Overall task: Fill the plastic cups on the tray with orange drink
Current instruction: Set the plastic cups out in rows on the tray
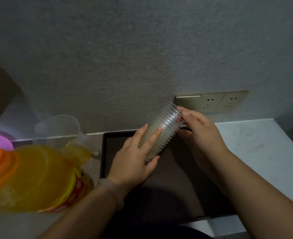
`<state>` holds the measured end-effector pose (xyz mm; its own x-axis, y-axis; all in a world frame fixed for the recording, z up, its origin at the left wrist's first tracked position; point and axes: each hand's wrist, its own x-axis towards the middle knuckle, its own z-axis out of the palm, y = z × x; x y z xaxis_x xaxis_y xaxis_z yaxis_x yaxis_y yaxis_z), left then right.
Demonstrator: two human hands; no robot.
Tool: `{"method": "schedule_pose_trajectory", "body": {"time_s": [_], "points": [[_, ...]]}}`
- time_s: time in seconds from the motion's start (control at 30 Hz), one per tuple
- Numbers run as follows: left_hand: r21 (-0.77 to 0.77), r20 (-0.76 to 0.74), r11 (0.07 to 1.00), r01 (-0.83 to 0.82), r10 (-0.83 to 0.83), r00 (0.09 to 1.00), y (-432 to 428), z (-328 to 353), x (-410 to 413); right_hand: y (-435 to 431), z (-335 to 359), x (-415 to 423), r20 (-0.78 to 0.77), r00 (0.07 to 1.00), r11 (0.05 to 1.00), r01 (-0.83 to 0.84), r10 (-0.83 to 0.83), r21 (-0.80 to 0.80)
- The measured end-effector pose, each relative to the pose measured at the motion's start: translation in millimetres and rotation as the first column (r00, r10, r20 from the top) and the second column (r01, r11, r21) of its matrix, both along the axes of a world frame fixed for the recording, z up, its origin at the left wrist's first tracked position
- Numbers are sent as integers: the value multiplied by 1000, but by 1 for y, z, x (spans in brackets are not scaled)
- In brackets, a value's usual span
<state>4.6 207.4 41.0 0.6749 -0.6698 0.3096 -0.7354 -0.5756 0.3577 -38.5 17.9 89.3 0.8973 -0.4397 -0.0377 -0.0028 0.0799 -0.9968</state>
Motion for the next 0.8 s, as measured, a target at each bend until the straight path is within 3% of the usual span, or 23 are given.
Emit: {"method": "schedule_pose_trajectory", "body": {"time_s": [0.17, 0.4, 0.63, 0.8], "points": [[-61, -70, 998, 11, -16, 997, -8, 4, 2, -2, 10, -1, 7, 999, 997, -50, 51, -57], [-1, 0, 1000, -7, 7, 1000, -31, -10, 5, -9, 1, 1, -40, 999, 997, -34, 31, -65], [-247, -113, 969, -9, -20, 993, -41, -19, -1, -15, 1, -1, -49, 998, 958, -55, 43, -281], [-94, 6, 994, 64, -63, 998, -35, -3, 1, -15, 10, -6, -8, 996, 973, -84, 84, -214]]}}
